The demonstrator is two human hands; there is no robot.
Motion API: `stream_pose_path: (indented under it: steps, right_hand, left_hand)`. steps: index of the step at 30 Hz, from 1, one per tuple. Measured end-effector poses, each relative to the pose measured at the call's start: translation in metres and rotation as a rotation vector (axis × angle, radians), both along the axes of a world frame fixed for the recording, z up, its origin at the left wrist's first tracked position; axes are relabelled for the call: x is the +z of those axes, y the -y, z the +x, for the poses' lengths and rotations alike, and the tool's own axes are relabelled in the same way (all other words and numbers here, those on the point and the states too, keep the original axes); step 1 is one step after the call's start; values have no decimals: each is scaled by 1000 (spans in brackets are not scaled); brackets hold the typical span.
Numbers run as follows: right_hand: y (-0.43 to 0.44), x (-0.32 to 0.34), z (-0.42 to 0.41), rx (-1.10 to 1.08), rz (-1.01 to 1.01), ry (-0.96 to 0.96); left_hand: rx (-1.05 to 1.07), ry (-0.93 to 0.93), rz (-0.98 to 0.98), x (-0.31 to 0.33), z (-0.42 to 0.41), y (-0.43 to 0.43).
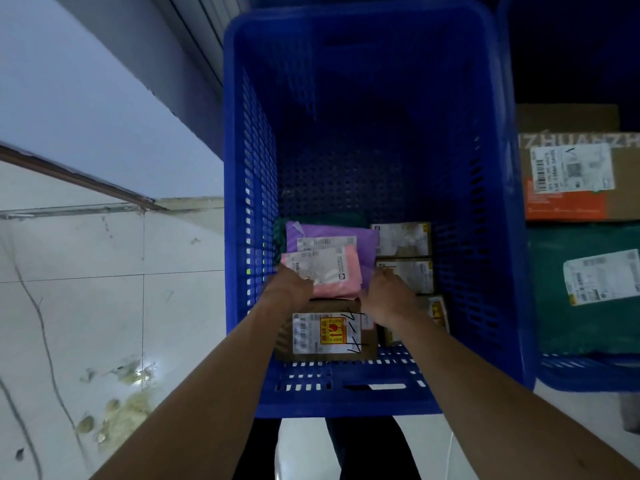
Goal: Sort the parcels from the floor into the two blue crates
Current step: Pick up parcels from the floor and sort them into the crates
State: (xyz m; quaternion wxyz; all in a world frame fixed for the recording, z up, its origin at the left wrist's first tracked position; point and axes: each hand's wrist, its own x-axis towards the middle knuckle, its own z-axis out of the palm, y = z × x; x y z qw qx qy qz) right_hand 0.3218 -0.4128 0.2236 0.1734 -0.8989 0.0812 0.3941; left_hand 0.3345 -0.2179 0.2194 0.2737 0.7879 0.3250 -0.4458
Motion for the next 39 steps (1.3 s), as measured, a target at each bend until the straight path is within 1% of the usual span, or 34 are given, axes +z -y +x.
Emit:
stream_pose_path:
  steps: [4, 7, 10, 13, 15, 17, 20, 22, 24, 27, 32, 36, 39]
  right_hand:
    - [5, 16, -5, 31, -8, -6]
    - [7, 34, -8, 60, -28, -15]
    - [6, 57, -5, 68, -32, -37]
    - [7, 85, 1, 81, -31, -67]
    - [8, 108, 7, 131, -43, -85]
    - [8, 133, 16, 193, -17, -54]
    - [5, 179, 35, 211, 12, 13]
    - [-2, 214, 50, 233, 11, 29]
    - [-11, 243, 64, 252, 38, 59]
    - [-30, 276, 75, 284, 50, 121]
    - [-58, 304, 81, 326, 26, 136]
    - [-78, 303, 75, 319, -36, 134]
    - [-105, 290, 67, 252, -55, 147]
  left_hand:
    - [-6, -3, -8, 16, -2, 0]
    - [31, 2, -12, 36, -4, 4]
    - [95, 3, -77, 64, -3, 5]
    - [92, 7, -118, 95, -4, 0]
    - [71, 13, -141, 133, -6, 2]
    - [97, 37, -192, 172, -10, 1]
    - [222, 1, -263, 223, -18, -13]
    - [313, 36, -293, 255, -24, -29]
    - [355, 94, -281, 282, -28, -46]
    - [373, 133, -238, 311, -29, -71]
    - [379, 200, -234, 331, -21, -118]
    - [345, 204, -263, 328, -17, -154]
    - [288, 168, -289, 315, -14, -185]
